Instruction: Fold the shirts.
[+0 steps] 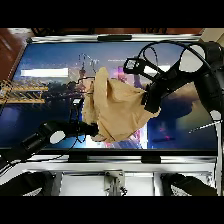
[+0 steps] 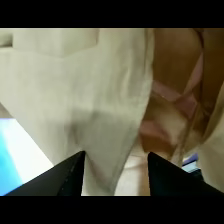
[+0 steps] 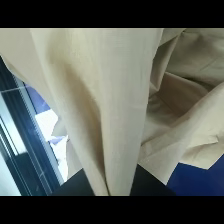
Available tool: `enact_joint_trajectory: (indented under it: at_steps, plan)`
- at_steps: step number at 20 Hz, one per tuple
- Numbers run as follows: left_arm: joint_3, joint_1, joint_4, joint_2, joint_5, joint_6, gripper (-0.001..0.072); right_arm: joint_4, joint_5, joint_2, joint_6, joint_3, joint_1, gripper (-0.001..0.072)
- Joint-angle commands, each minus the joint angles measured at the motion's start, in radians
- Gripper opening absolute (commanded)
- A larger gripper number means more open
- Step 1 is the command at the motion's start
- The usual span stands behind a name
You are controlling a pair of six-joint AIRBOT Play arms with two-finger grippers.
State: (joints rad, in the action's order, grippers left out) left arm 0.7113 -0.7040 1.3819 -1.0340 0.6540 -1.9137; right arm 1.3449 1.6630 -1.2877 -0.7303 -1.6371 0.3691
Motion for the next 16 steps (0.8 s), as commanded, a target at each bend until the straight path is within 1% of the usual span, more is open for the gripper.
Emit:
enact_joint_trajectory:
  at_steps: [1, 2, 3, 4, 5, 6, 8, 9, 10, 11, 16]
  plan:
    - [-0.001, 0.002, 0.071, -0.016, -0.001, 0.021, 0.0443, 0.000, 0.000, 0.000, -0.002, -0.001, 0.001, 0.0053]
    - [-0.001, 0.002, 0.082, -0.018, 0.014, 0.021, 0.0312, 0.000, 0.000, 0.000, -0.002, -0.001, 0.000, 0.0053]
    - [-0.001, 0.002, 0.099, -0.019, 0.031, 0.021, 0.0077, 0.000, 0.000, 0.000, -0.002, -0.001, 0.000, 0.0053]
    - [0.000, 0.001, 0.112, -0.018, 0.039, 0.033, 0.0047, 0.000, 0.002, 0.000, -0.003, -0.001, 0.000, 0.0054]
    - [0.002, 0.002, 0.116, -0.012, 0.047, 0.077, 0.0046, 0.000, 0.004, 0.000, -0.006, -0.001, 0.001, 0.0053]
    - [0.014, 0.002, 0.150, -0.006, 0.082, 0.106, 0.0045, 0.000, 0.005, 0.001, -0.017, -0.001, 0.000, 0.0054]
    - [0.068, 0.004, 0.327, 0.001, 0.225, 0.107, 0.0045, -0.001, 0.013, 0.003, -0.044, -0.001, 0.001, 0.0054]
    - [0.103, 0.018, 0.417, 0.004, 0.303, 0.108, 0.0045, -0.001, 0.014, 0.008, -0.079, -0.001, 0.001, 0.0054]
    - [0.136, 0.047, 0.465, 0.006, 0.356, 0.108, 0.0045, -0.002, 0.014, 0.014, -0.112, -0.001, 0.001, 0.0054]
    - [0.169, 0.090, 0.480, 0.011, 0.379, 0.121, 0.0046, -0.010, 0.015, 0.022, -0.134, -0.001, 0.001, 0.0054]
    - [0.316, 0.332, 0.453, 0.018, 0.346, 0.126, 0.0045, -0.095, 0.040, 0.070, -0.166, -0.001, 0.001, 0.0053]
